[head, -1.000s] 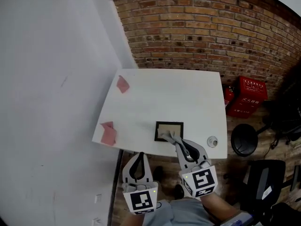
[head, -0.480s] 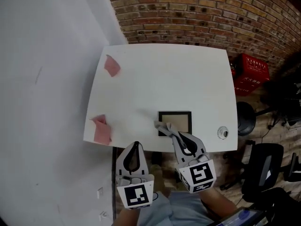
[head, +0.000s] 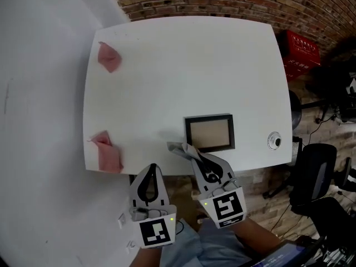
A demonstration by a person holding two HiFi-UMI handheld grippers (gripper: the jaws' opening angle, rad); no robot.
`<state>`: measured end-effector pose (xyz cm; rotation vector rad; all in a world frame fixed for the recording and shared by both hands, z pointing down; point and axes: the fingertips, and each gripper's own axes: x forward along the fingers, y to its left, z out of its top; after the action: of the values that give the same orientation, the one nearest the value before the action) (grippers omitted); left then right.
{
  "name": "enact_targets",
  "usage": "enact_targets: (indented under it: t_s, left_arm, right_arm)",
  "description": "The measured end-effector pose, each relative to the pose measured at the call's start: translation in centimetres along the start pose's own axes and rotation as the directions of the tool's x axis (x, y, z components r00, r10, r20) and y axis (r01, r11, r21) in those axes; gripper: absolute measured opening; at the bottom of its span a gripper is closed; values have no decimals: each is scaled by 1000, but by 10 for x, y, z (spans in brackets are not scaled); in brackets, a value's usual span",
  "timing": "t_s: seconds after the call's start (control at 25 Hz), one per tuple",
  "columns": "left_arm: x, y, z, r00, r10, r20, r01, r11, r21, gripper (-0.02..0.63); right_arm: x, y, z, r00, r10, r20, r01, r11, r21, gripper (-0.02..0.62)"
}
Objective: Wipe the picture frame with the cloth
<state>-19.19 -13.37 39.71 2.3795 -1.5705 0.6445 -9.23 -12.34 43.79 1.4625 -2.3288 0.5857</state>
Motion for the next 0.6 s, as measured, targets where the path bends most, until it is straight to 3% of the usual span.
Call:
enact_targets:
  t_s: [0.24, 0.6]
  left_arm:
    - [15, 6, -30, 996, -38, -77, 38, 999, -2, 9]
    - [24, 7, -49, 993, -58, -104, 58, 998, -7, 9]
  right_arm:
    - [17, 0, -24, 998, -22, -58, 23, 1000, 9, 32]
    - [26, -3, -44, 995, -46, -93, 46, 999, 6, 32]
